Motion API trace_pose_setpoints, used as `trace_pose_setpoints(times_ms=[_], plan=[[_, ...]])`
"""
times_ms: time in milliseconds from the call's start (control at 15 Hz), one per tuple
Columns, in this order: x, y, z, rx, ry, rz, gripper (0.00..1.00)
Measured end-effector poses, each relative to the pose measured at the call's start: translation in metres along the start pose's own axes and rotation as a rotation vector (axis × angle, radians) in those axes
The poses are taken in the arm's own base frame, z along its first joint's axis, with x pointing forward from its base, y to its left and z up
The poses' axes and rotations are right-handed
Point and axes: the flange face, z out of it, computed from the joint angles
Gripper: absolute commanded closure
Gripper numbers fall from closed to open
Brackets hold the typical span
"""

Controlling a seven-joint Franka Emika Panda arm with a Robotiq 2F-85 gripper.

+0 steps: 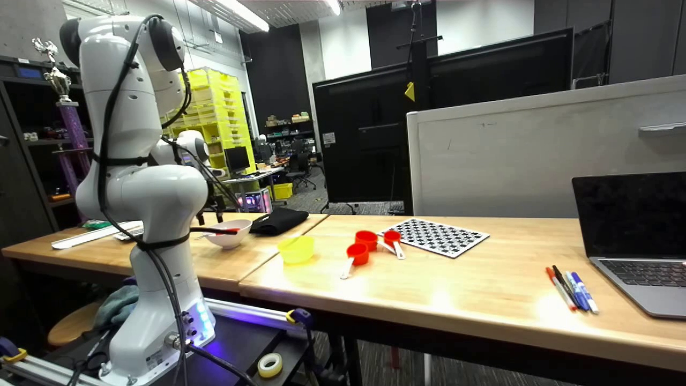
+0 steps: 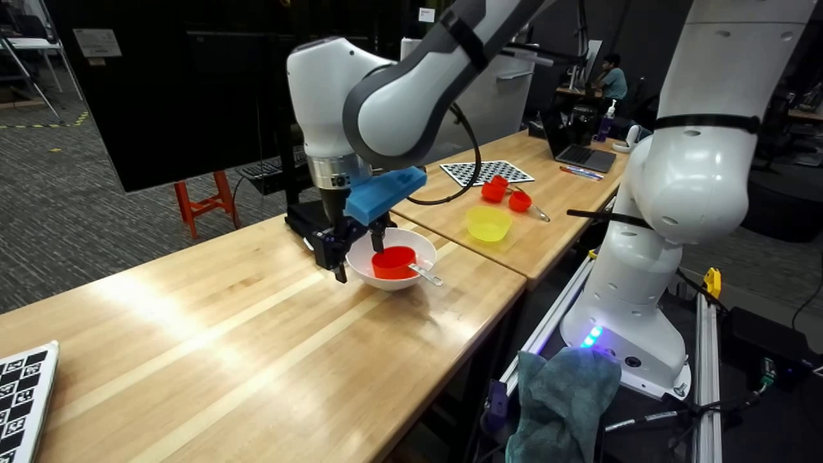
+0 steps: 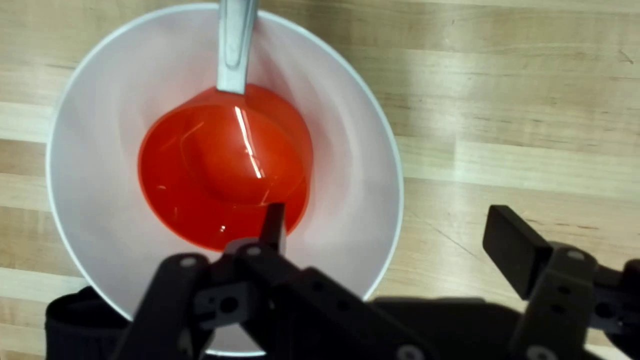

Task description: Move the white bowl to the left.

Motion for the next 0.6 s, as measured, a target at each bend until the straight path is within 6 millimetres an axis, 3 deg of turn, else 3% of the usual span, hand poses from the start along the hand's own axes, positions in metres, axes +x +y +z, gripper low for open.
trace_pose_setpoints(times_ms=[600], plan=[[0.012,0.016,-0.033,0.020,0.066,-0.047,0.00]])
